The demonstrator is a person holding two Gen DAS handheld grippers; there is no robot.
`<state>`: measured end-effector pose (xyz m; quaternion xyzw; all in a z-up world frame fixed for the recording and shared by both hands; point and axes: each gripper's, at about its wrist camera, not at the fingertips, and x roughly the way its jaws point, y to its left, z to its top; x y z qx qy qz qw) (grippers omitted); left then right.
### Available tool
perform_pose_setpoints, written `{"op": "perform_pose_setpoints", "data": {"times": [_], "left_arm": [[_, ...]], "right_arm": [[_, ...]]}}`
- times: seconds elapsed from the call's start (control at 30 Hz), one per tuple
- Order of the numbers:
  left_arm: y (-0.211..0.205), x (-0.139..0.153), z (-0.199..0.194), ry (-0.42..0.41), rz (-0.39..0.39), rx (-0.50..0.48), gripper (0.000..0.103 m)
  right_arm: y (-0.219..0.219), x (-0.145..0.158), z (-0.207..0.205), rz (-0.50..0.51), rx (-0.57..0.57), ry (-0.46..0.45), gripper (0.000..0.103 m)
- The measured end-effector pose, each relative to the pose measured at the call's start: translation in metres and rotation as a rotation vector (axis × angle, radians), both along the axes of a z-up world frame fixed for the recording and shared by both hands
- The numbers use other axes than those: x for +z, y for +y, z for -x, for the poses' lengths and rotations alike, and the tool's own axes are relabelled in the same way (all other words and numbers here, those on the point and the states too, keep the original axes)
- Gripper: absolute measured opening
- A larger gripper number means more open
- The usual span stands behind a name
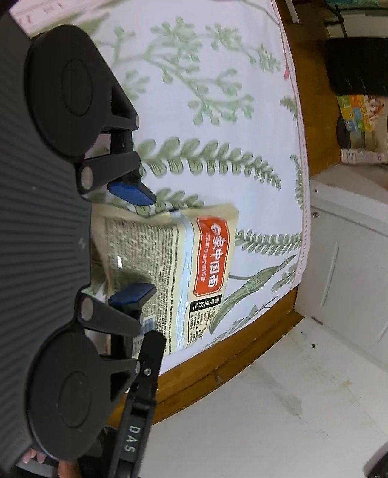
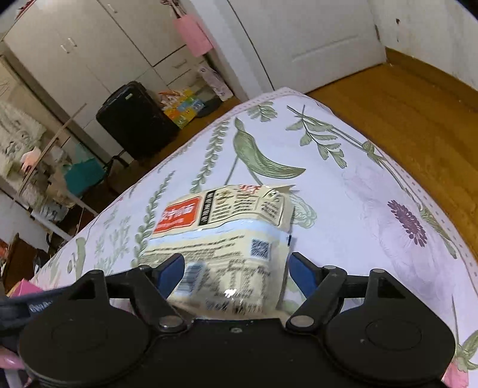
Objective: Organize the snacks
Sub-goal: 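Grasp the beige noodle bag with the left tool, then carry the noodle bag into the pink box and open the left tool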
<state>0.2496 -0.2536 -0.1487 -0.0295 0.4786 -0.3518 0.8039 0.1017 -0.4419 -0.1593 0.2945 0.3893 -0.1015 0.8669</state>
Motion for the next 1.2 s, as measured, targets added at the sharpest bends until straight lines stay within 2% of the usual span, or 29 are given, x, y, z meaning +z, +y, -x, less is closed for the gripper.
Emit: {"op": "perform_pose_setpoints", "data": {"times": [0.1, 0.2, 0.27, 0.4, 0.53, 0.73, 0.87, 1.2], "left_arm": [[-0.007, -0.006, -0.006, 0.046, 0.028, -0.014, 0.053], [-0.006, -0.005, -0.007, 0.080, 0.042, -0.004, 0.047], [-0.004, 0.000, -0.002, 0.073, 0.028, -0.018, 0.046], [0.006, 0.010, 0.015, 0.060, -0.037, -0.058, 0.046], [0.025, 0.020, 0.031, 0.057, -0.077, -0.057, 0.046], [0.059, 0.039, 0.056, 0.043, -0.115, -0.060, 0.046], [0.080, 0.051, 0.075, 0.001, -0.161, -0.041, 0.046], [0.151, 0.069, 0.110, 0.032, -0.169, 0.018, 0.046]], "right_arm": [[-0.007, -0.009, -0.010, -0.044, 0.011, 0.016, 0.081], [-0.006, -0.008, -0.009, -0.070, 0.020, 0.017, 0.065], [0.001, -0.002, -0.008, -0.040, 0.041, 0.037, 0.061], [0.022, 0.009, -0.006, 0.010, 0.136, 0.079, 0.061], [0.040, 0.015, 0.001, -0.006, 0.203, 0.112, 0.061], [0.068, 0.028, 0.020, -0.023, 0.282, 0.114, 0.061], [0.094, 0.034, 0.029, -0.043, 0.363, 0.126, 0.061], [0.151, 0.054, 0.044, -0.056, 0.499, 0.126, 0.060]]}}
